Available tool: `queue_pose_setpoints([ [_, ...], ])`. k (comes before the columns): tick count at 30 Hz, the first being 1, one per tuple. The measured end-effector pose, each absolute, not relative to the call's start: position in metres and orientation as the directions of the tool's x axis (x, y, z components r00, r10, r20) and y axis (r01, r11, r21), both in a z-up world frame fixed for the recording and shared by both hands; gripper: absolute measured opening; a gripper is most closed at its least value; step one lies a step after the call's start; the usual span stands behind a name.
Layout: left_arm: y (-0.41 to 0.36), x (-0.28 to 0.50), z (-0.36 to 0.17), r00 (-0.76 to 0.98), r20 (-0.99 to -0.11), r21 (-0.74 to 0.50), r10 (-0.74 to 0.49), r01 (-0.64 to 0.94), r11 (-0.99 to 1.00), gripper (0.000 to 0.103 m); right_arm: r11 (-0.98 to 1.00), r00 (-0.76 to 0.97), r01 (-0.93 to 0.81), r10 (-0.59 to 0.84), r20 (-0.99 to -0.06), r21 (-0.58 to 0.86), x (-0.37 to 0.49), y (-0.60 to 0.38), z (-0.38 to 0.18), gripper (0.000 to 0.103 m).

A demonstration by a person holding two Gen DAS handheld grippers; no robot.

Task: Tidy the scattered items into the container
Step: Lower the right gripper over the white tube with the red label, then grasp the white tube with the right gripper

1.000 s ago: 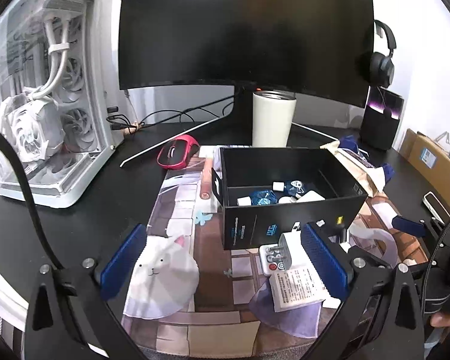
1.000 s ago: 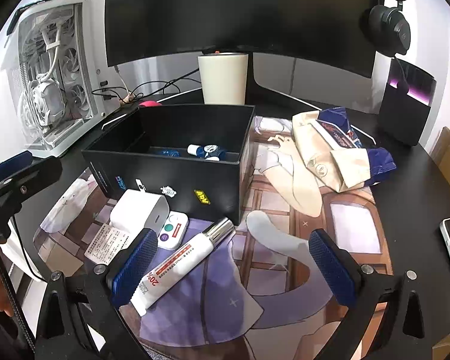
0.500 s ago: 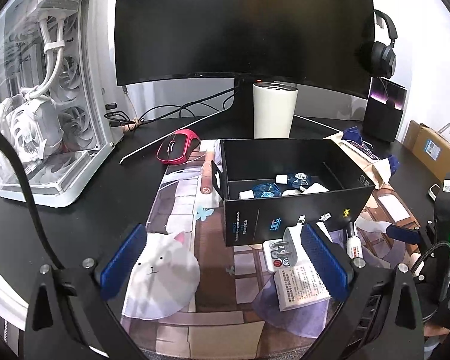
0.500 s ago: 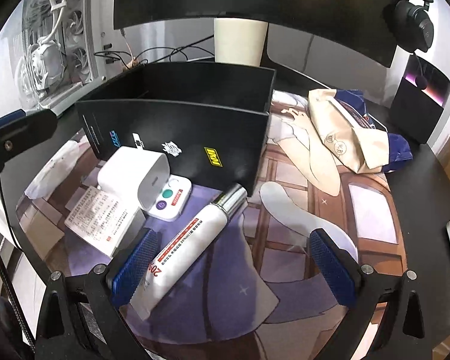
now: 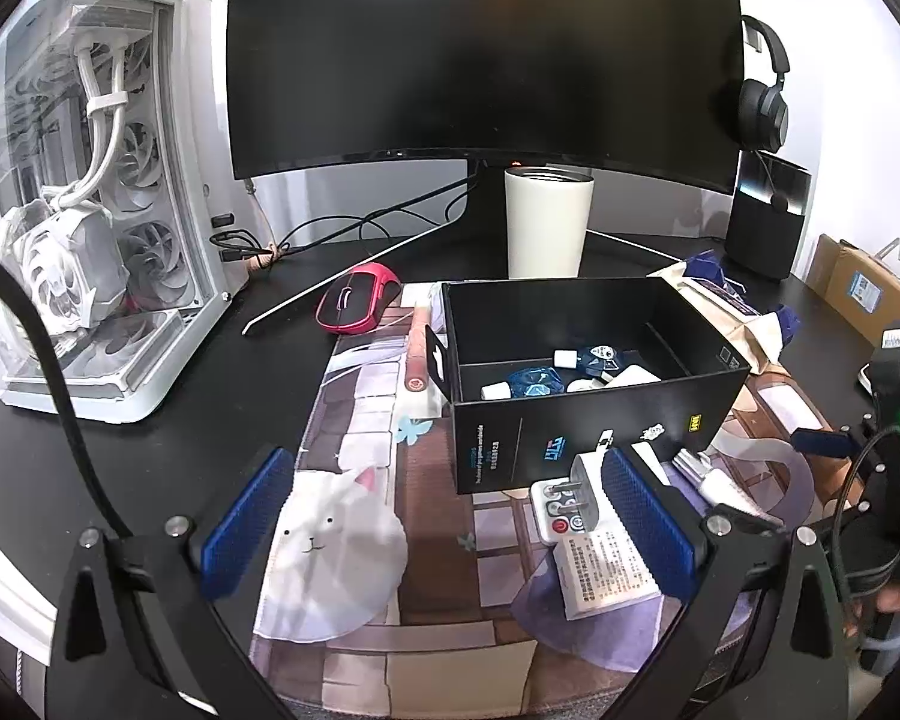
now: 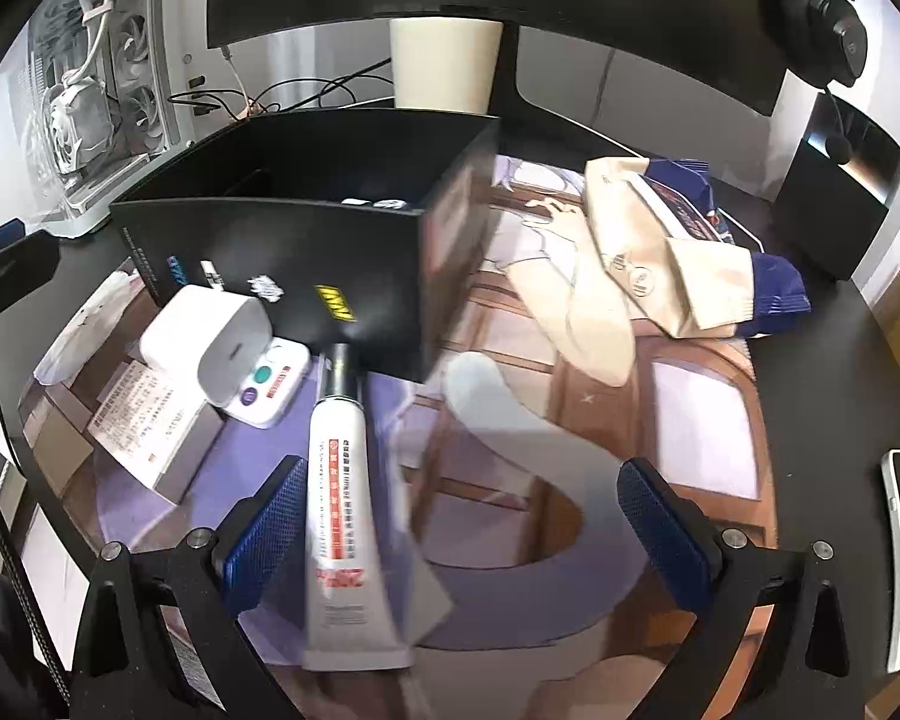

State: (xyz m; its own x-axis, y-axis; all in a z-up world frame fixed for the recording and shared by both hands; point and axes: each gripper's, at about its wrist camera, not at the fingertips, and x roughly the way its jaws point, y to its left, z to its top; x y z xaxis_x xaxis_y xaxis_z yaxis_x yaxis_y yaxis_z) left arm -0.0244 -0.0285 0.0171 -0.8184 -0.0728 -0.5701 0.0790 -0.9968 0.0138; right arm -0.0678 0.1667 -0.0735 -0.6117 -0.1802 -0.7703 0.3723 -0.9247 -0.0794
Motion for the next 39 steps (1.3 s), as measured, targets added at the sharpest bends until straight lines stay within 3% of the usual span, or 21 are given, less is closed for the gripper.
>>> queue_pose_setpoints([
  [26,-0.016,-0.026,0.013,-0.816,-0.572,0.076,-0.088,0.054,-0.996,0.103,-0.893,-0.606,0.450,-0.293,-0.739,-0.016,-0.071,0.168,-0.079,0.101],
  [32,-0.015,-0.025,0.012,-0.815,-0.573,0.080,-0.089,0.052,-0.995,0.103,-0.868,-0.610,0.496,-0.335,-0.718,-0.016,-0.064,0.160,-0.077,0.087],
  [39,-0.011,-0.026,0.010,-0.812,-0.576,0.096,-0.088,0.040,-0.995,0.103,-0.818,-0.596,0.575,-0.401,-0.696,-0.021,-0.055,0.152,-0.076,0.050],
])
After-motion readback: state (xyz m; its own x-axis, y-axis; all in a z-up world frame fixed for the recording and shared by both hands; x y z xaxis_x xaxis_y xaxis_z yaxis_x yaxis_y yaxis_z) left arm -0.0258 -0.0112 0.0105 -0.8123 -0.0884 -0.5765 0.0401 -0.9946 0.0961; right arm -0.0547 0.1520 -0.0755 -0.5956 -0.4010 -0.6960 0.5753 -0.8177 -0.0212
